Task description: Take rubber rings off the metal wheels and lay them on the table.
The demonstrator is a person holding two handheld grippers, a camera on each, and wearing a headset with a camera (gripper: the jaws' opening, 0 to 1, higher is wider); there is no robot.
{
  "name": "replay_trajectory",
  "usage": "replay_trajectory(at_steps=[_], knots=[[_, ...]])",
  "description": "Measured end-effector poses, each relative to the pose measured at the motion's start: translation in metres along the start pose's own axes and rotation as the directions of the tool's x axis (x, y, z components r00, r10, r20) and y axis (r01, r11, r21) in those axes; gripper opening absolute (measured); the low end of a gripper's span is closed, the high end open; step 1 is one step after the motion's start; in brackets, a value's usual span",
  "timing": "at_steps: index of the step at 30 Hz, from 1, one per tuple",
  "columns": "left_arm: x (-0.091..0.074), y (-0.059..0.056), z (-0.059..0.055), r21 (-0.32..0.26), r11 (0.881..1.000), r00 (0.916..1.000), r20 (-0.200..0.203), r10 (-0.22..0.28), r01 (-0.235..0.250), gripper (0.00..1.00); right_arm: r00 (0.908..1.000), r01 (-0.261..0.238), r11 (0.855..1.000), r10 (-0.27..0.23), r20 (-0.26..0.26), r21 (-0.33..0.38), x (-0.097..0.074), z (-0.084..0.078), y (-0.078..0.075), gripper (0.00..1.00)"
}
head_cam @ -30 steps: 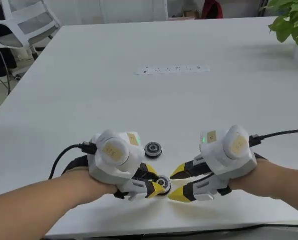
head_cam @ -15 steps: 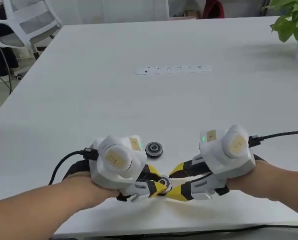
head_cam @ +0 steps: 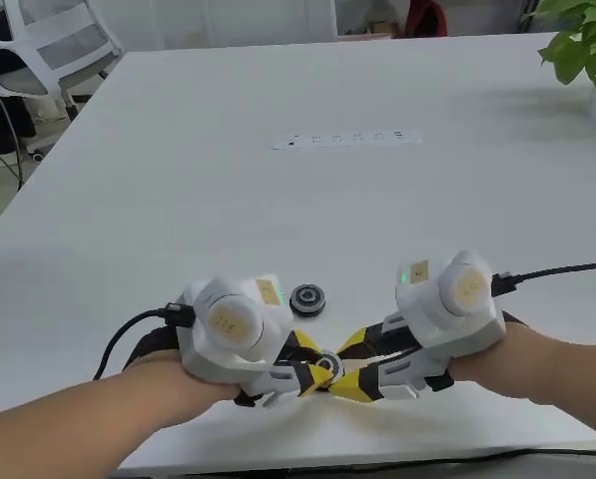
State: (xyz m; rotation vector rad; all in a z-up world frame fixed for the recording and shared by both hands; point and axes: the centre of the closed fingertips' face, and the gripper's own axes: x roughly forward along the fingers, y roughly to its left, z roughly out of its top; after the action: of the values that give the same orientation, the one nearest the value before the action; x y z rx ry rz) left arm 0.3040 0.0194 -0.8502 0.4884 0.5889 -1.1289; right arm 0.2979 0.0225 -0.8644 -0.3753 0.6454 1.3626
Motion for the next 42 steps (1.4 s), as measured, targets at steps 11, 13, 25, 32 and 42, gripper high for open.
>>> replay_trajectory(at_steps=[11,13,25,32,42], knots=[[-0.0002,-0.0004,0.0000,-0.003,1.000,1.0000,0.010,0.002,-0.002,0.14,1.0000,-0.003,1.000,0.003,-0.007,0.017,-0.0023,-0.0034,0.0006,0.18],[-0.0003,-0.0005,0.0001,-0.002,1.000,0.9999,0.012,0.002,-0.002,0.14,1.0000,-0.003,1.000,0.003,-0.007,0.018,-0.0028,-0.0038,0.0006,0.17],[-0.0002,-0.0006,0.0003,-0.003,1.000,0.9998,0.017,0.005,-0.005,0.14,0.9999,-0.006,0.999,0.006,-0.010,0.031,-0.0047,-0.0064,0.0000,0.11],[-0.0002,-0.0008,0.0003,0.005,1.000,0.9998,0.019,0.004,-0.004,0.14,0.9999,0.000,0.999,0.001,-0.016,0.040,-0.0060,-0.0082,-0.0016,0.03],[-0.0003,-0.0005,0.0003,0.012,1.000,0.9998,0.019,0.004,-0.005,0.14,0.9998,0.013,0.996,-0.012,-0.016,0.084,-0.0093,-0.0084,-0.0054,0.00]])
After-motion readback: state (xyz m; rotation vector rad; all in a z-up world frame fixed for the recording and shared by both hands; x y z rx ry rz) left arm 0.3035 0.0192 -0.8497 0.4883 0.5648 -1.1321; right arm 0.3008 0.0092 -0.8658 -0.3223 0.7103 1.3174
